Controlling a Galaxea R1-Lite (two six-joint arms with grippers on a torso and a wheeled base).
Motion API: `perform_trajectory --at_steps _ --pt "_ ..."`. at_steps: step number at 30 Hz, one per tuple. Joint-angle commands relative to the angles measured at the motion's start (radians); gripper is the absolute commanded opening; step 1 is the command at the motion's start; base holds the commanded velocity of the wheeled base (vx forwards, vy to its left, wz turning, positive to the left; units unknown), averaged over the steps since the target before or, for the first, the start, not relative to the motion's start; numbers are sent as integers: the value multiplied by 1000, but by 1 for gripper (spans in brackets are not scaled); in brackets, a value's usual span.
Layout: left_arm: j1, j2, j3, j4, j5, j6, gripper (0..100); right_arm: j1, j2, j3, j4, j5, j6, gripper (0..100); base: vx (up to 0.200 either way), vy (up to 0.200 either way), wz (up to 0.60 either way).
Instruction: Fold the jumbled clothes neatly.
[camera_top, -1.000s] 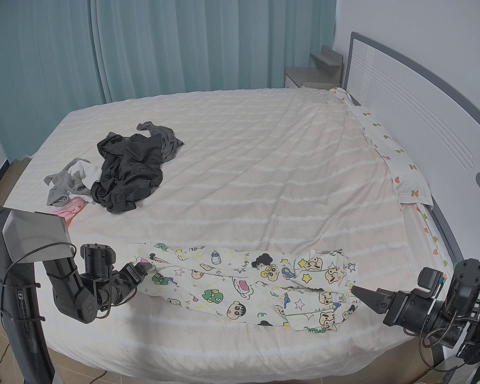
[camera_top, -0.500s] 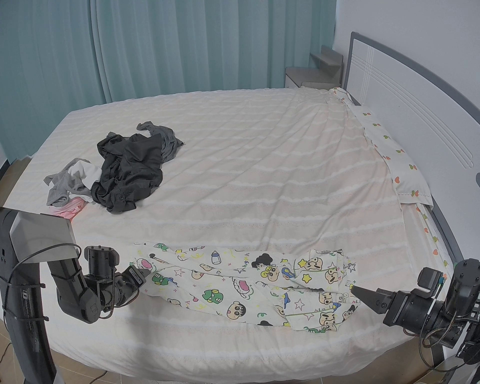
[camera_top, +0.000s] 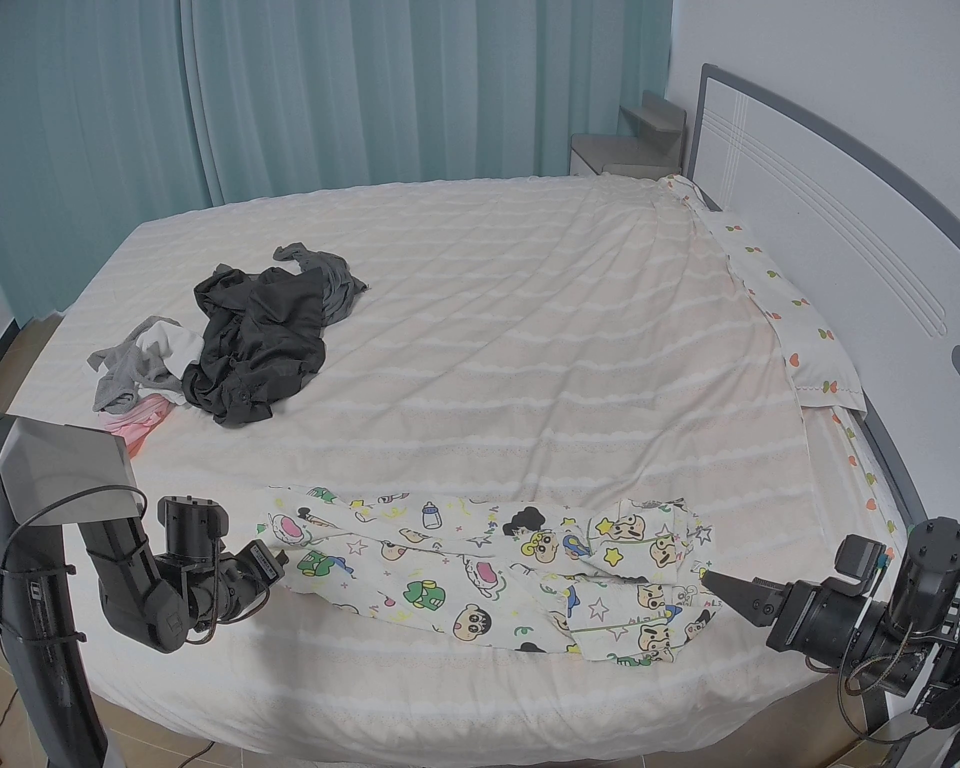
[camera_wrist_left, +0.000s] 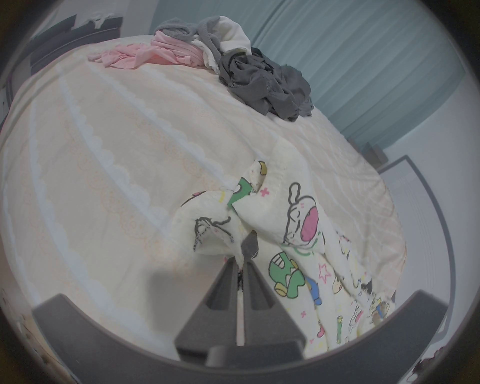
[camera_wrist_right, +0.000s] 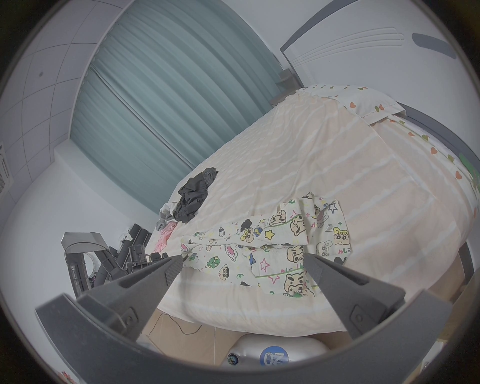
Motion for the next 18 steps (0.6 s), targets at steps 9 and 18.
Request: perform_trajectory --at_steps 9,18 --pt "42 -35 45 28 -3 51 0 -1 2 18 -1 1 0 100 0 0 0" --pt "38 -34 56 25 -6 50 100 -1 3 18 1 1 0 100 0 0 0"
